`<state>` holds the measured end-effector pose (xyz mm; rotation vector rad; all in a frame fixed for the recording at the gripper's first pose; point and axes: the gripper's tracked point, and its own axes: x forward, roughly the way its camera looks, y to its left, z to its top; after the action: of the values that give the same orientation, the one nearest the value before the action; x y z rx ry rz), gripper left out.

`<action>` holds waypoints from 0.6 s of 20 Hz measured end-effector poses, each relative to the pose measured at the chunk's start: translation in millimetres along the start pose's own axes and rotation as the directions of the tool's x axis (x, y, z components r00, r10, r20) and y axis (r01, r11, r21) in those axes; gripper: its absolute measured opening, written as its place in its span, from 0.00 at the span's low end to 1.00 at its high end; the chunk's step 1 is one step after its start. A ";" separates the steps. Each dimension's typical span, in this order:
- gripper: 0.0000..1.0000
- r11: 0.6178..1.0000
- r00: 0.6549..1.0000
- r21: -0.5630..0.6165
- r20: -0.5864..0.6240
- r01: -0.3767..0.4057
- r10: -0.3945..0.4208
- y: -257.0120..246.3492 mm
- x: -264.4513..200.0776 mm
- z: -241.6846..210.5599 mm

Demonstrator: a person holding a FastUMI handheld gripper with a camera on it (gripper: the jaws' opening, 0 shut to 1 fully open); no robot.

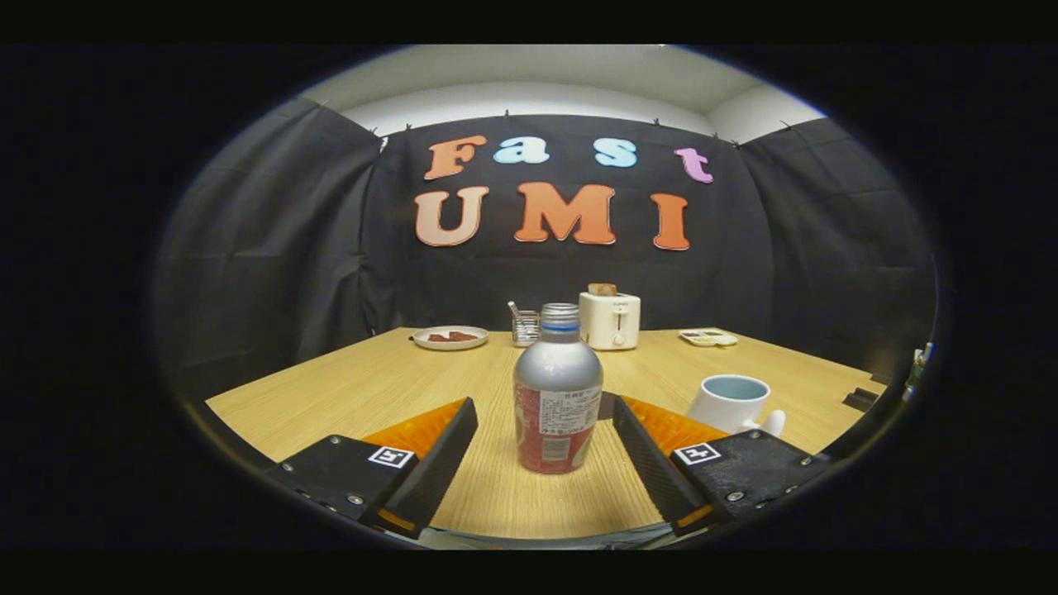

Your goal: Take the bottle from table, then pour the juice into the cup, finally place the bottle on the coaster

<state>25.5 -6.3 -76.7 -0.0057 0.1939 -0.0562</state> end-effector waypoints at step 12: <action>0.98 0.999 0.990 0.020 -0.140 0.027 -0.024 -12.5 29.0 -40.4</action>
<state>45.4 -20.5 -121.8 0.0176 0.3333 -0.0840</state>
